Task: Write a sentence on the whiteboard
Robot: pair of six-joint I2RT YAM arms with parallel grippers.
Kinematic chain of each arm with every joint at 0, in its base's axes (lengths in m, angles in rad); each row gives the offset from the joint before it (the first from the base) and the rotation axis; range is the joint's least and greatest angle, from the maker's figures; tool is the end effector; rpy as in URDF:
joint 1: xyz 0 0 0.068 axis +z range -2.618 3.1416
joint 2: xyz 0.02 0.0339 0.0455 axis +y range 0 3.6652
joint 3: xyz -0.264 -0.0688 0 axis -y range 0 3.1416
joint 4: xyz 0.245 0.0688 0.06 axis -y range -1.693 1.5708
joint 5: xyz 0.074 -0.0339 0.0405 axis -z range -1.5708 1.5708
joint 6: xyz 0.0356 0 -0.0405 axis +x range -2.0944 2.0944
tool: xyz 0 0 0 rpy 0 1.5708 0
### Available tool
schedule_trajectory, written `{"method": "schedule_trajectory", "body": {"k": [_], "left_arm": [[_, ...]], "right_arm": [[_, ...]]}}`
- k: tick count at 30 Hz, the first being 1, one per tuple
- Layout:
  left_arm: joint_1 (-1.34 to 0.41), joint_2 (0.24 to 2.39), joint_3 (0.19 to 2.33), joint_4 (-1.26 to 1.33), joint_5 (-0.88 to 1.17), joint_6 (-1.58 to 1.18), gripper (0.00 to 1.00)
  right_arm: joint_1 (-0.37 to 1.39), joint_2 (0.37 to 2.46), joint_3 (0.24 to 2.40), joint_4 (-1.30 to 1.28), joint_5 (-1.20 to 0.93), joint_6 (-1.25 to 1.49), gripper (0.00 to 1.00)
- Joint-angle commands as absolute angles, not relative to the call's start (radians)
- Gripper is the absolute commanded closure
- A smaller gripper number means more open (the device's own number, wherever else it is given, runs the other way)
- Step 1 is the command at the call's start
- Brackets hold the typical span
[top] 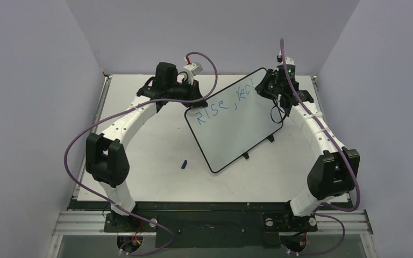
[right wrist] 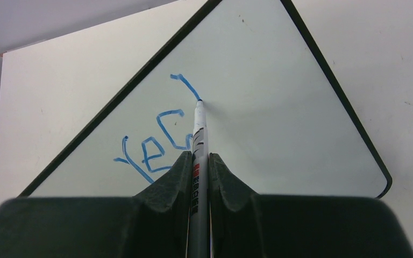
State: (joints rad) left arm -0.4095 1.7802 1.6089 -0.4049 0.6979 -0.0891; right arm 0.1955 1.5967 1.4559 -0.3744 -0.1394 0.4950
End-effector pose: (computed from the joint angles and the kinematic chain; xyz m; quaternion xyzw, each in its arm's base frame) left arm 0.3683 -0.1848 0.3339 0.2928 0.7893 -0.4018 0.3603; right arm 0.3648 0.0773 0.3486 0.0939 0.8574 0.2266 0.4524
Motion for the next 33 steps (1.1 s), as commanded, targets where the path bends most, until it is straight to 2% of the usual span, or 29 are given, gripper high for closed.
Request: {"method": "schedule_trajectory", "body": {"k": [1, 12, 33], "left_arm": [[-0.417, 1.73, 1.628, -0.345, 0.712, -0.005, 1.0], [-0.419, 1.728, 1.628, -0.345, 0.713, -0.006, 1.0], [-0.419, 1.73, 1.628, -0.347, 0.712, -0.005, 1.0]], "right_arm": [[0.194, 1.541, 1.408, -0.347, -0.159, 0.496, 1.0], [0.195, 1.518, 1.361, -0.341, -0.163, 0.494, 1.0], [0.188, 1.595, 1.494, -0.354, -0.138, 0.502, 1.0]]}}
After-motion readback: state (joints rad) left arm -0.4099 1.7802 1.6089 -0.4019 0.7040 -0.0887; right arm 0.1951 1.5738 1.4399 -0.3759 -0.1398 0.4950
